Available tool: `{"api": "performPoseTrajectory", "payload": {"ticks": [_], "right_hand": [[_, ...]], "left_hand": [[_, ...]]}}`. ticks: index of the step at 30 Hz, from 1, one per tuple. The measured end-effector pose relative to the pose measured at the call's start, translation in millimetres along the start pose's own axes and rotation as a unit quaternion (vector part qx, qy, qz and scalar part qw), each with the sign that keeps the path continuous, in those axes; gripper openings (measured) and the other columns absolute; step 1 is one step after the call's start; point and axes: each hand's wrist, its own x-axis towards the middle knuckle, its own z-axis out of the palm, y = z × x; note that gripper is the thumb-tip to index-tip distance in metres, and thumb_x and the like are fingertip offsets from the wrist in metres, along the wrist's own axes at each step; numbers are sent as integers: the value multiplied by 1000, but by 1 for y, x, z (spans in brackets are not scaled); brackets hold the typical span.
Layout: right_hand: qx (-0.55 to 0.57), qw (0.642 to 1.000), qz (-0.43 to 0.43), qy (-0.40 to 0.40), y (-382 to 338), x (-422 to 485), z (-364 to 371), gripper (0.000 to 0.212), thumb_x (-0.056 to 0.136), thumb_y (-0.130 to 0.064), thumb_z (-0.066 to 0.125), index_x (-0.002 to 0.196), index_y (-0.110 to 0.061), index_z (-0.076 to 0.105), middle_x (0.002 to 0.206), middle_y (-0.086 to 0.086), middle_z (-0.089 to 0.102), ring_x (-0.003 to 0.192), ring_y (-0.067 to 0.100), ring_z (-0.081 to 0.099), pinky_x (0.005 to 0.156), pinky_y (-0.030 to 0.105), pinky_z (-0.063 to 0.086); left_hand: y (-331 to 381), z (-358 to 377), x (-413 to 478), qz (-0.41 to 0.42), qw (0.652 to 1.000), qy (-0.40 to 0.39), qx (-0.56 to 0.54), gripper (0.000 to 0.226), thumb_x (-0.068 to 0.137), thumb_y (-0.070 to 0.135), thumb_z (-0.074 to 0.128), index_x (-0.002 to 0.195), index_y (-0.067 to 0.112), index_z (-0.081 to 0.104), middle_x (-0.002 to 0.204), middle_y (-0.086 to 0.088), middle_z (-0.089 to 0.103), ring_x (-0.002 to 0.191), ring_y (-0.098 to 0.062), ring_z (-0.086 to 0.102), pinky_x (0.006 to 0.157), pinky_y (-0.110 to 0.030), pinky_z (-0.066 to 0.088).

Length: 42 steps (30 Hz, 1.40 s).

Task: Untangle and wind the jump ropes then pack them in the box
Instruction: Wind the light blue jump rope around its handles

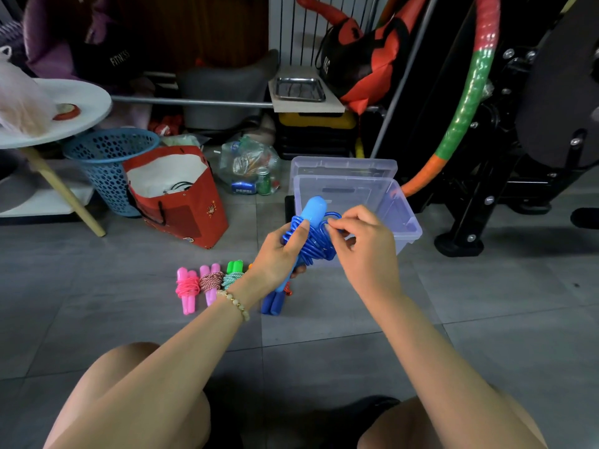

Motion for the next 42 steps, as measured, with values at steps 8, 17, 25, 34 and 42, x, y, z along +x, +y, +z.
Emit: {"api": "performPoseTrajectory", "payload": {"ticks": [8, 17, 25, 34, 42], "right_hand": [[-81, 995, -7, -60, -8, -12, 6, 31, 86, -37, 59, 93, -10, 73, 86, -3, 57, 60, 5, 39, 50, 12, 25], [-142, 989, 6, -43, -8, -19, 20, 15, 76, -17, 67, 67, -5, 66, 72, 3, 57, 59, 20, 55, 48, 21, 29], [149, 966, 146, -150, -4, -8, 12, 15, 89, -14, 61, 81, -4, 69, 78, 1, 57, 70, 12, 53, 64, 20, 41], [249, 935, 217, -131, -8, -9, 11, 8, 87, -16, 65, 80, -16, 67, 64, 3, 58, 55, 7, 43, 55, 16, 37], [268, 922, 270, -75, -8, -14, 18, 4, 86, -12, 66, 82, -11, 66, 70, 0, 65, 59, 1, 57, 59, 14, 47]], "left_hand": [[-2, -6, -3, 10, 999, 42, 15, 35, 97, 30, 49, 70, 10, 58, 57, -12, 57, 41, -17, 47, 39, -22, 38], [-6, -1, -3, 29, 996, 65, 57, 33, 96, 29, 52, 67, 15, 57, 52, 3, 52, 43, -7, 45, 44, -19, 41], [-5, -10, 2, 29, 998, 21, 45, 27, 95, 38, 49, 81, 19, 62, 61, -3, 58, 51, -16, 51, 47, -25, 45], [-6, -3, 1, -3, 1000, 4, 4, 27, 97, 42, 42, 88, 27, 63, 71, -11, 58, 64, -24, 53, 54, -28, 49], [-10, 0, 3, -19, 999, 30, -2, 28, 98, 43, 42, 91, 26, 62, 61, 1, 57, 49, -8, 52, 47, -19, 46]]}}
